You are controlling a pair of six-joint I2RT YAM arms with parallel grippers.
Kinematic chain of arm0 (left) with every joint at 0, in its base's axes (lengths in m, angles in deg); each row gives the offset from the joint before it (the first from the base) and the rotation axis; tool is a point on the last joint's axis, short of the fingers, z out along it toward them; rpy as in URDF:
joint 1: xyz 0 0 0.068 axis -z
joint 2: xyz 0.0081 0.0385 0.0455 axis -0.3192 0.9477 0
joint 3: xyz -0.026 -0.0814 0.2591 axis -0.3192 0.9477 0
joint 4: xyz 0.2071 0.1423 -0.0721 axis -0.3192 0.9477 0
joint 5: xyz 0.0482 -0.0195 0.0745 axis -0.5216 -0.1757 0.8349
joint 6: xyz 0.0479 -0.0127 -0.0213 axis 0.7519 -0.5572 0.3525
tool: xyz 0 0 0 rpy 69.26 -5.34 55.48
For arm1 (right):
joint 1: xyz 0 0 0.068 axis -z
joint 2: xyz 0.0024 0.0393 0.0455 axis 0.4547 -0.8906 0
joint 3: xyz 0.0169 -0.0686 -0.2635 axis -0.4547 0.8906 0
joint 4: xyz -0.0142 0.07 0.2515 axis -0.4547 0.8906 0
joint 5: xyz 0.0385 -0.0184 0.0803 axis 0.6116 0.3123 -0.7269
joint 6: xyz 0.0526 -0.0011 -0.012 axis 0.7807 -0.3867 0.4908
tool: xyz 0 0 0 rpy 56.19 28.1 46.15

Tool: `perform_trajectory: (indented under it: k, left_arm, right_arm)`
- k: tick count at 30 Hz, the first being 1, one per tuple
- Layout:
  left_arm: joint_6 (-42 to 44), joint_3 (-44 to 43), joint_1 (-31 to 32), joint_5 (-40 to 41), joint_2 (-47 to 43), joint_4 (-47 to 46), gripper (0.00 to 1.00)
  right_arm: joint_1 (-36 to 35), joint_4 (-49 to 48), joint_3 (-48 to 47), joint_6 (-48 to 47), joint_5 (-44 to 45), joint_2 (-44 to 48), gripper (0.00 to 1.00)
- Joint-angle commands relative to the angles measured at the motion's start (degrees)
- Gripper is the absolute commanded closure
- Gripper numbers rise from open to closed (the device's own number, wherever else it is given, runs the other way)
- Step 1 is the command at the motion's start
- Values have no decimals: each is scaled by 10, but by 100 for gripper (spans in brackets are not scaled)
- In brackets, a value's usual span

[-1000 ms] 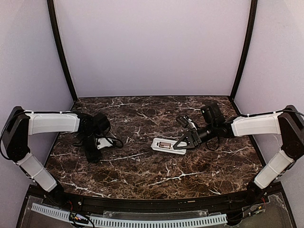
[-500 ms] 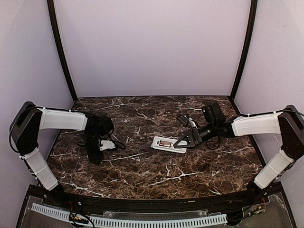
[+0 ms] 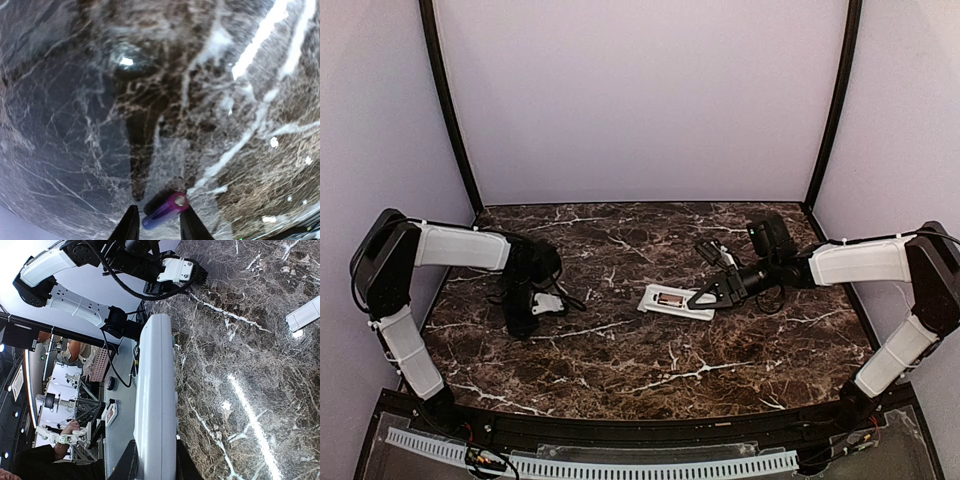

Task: Load the batteries into the remote control
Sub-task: Move the battery to the center of the board.

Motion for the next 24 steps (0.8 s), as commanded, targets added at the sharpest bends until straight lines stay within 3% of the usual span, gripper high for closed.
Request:
perform_trajectory:
  k: [1,10,16,24]
  left_arm:
    - [-1,-1,-5,-1,19,-2,75]
    - [-16,-28,-2,-77,23,-13,89]
    - [-14,-59,99,-134,28,-52,95]
    - [-67,-162,165,-198,81,-120,95]
  right_arm:
    - [5,-9,-5,0,-12,-6,100]
    - [8,-7,-3,-3,-11,-7,100]
    - [21,-2,7,-4,-7,7,100]
    - [51,24,40,-10,4,41,100]
